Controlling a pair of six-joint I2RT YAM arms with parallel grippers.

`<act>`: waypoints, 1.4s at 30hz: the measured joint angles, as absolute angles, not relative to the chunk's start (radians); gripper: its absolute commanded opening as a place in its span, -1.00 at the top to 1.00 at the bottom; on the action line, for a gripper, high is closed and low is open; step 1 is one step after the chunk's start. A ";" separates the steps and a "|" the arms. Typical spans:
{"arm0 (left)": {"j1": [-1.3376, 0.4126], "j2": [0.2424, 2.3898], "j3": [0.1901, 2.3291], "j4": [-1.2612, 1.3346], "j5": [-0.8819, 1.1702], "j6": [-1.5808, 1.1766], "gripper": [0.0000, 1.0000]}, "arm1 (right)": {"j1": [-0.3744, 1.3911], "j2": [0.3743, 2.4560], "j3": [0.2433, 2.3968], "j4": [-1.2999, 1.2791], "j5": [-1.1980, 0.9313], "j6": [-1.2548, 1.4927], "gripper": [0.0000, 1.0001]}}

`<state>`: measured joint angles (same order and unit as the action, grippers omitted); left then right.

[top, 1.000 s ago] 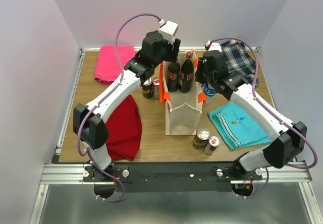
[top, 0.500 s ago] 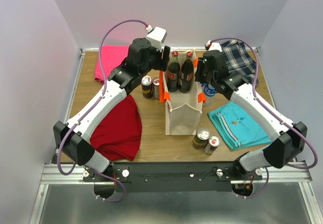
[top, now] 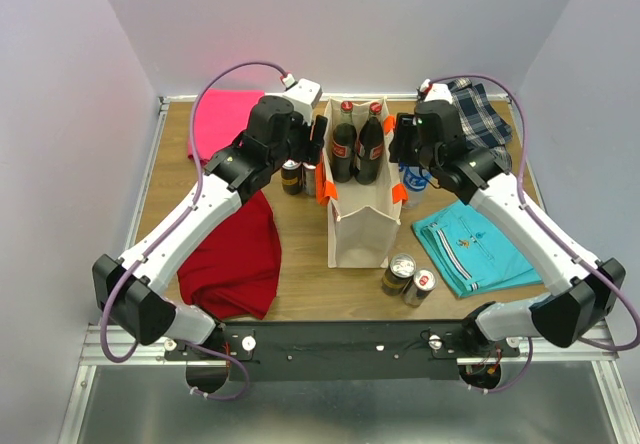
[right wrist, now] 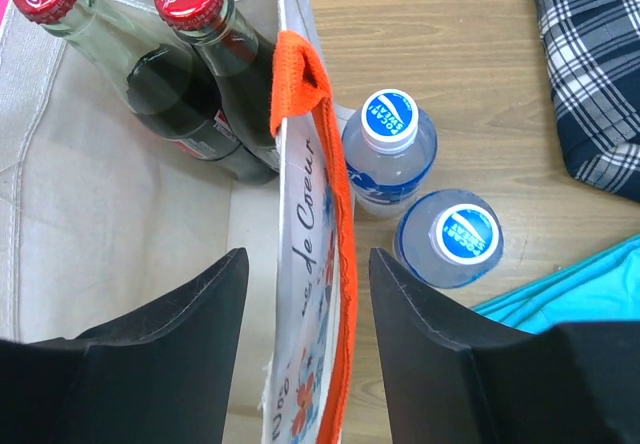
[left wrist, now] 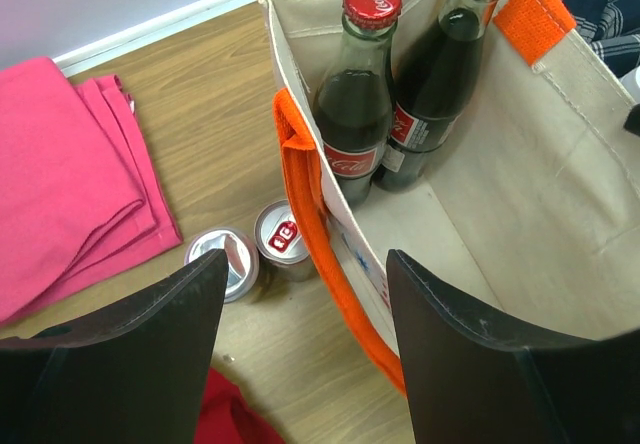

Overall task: Place the beverage into the canvas bag
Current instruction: Move the drink to the center of the board.

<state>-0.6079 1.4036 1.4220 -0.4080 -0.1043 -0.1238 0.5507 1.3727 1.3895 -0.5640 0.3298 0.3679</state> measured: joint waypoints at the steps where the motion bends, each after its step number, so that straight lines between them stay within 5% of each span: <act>1: -0.608 1.401 1.420 -0.410 -0.104 -0.125 -0.47 | 0.551 1.368 1.390 -0.569 0.331 0.369 -0.22; 25: -0.607 1.367 1.411 -0.408 -0.008 -0.174 -0.49 | 0.551 1.242 1.340 -0.833 0.507 0.472 -0.39; 42: -0.607 1.373 1.364 -0.378 0.024 -0.231 -0.47 | 0.551 1.018 1.202 -1.043 0.204 0.416 -0.39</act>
